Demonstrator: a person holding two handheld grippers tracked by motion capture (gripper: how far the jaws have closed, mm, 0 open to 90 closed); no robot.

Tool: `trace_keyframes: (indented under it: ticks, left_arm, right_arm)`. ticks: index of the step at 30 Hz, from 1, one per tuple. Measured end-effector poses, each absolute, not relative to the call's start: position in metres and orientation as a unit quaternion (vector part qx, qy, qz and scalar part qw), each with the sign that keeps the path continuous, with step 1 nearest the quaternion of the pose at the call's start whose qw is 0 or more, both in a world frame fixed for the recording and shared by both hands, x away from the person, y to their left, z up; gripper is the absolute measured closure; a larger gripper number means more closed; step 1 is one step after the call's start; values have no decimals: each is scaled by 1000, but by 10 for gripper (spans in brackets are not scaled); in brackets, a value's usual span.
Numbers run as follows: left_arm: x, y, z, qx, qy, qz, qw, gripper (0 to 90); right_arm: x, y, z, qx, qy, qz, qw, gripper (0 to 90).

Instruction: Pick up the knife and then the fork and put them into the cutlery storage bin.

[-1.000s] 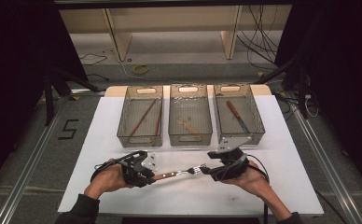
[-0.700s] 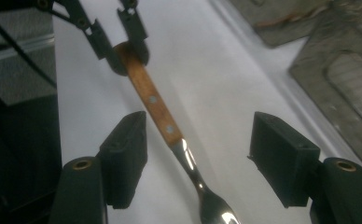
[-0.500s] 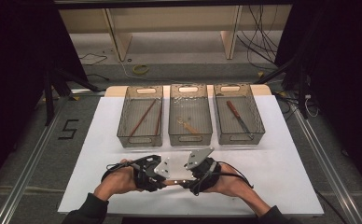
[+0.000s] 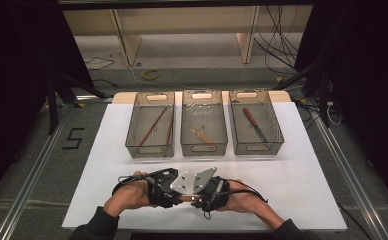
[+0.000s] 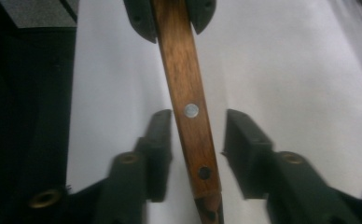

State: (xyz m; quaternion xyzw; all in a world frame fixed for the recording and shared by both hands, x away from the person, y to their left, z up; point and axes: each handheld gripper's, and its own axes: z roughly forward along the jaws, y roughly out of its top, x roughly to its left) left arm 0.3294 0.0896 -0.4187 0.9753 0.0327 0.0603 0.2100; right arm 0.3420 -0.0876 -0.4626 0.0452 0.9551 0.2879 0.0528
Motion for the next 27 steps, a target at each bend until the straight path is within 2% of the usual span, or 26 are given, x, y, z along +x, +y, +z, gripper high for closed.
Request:
trace_keyframes:
  ticks: [2, 4, 22, 27]
  left_arm:
    - [330, 90, -419, 975, 32, 62, 212, 744]
    - [330, 91, -418, 974, 28, 59, 215, 743]
    - [333, 97, -417, 964, 40, 41, 261, 712]
    - [336, 100, -416, 959, 59, 48, 272, 606]
  right_arm:
    - [341, -87, -462, 39, 955, 289, 49, 717]
    - [342, -88, -462, 30, 955, 292, 52, 731]
    - [335, -92, -454, 5, 955, 290, 54, 775]
    - [335, -94, -451, 12, 955, 291, 60, 775]
